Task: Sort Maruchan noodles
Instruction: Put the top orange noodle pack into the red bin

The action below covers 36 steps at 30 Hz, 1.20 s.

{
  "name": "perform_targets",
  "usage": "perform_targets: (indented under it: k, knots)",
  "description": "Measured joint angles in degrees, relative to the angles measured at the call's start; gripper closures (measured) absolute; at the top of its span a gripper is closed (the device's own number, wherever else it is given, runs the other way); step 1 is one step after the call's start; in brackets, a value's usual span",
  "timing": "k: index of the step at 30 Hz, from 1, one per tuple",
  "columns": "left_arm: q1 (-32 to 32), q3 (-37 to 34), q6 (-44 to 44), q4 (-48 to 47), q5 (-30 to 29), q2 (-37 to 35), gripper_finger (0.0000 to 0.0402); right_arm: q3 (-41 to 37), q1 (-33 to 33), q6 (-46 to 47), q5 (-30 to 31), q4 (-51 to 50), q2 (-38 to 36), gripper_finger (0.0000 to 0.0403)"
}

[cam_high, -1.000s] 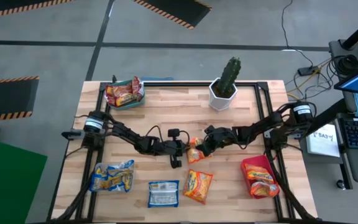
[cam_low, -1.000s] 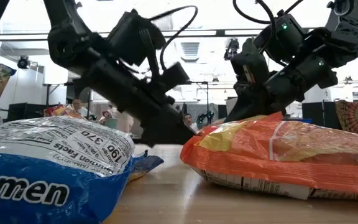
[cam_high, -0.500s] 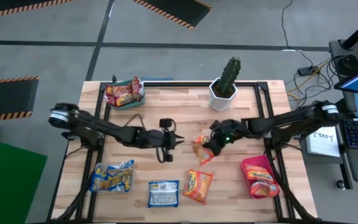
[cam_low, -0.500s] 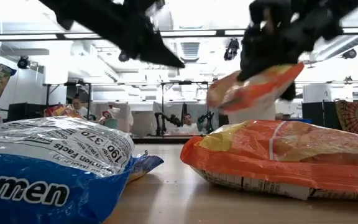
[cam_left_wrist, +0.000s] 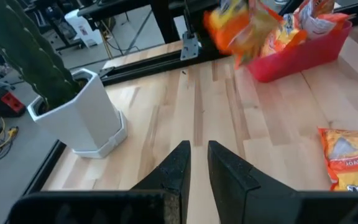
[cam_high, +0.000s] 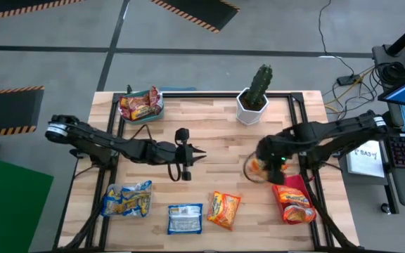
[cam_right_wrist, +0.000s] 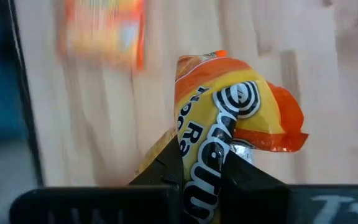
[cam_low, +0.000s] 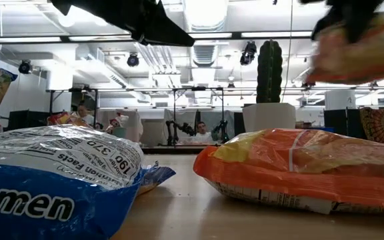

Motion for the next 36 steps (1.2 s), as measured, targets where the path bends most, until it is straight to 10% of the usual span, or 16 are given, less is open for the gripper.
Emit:
perform_targets:
  k: [6, 18, 36]
  knots:
    - [0.00, 0.00, -0.47, -0.70, 0.00, 0.78, 0.0363, 2.06, 8.91, -17.24, 0.02, -9.47, -0.02, 0.0374]
    - [0.07, -0.33, -0.56, -0.94, -0.17, 0.92, 0.0363, -3.44, 24.23, -9.32, 1.15, -9.44, 1.11, 0.0374]
    - [0.07, -0.33, -1.39, -0.86, -0.20, 0.94, 0.0363, -12.77, 26.27, -10.13, 7.71, -9.72, 1.12, 0.0367]
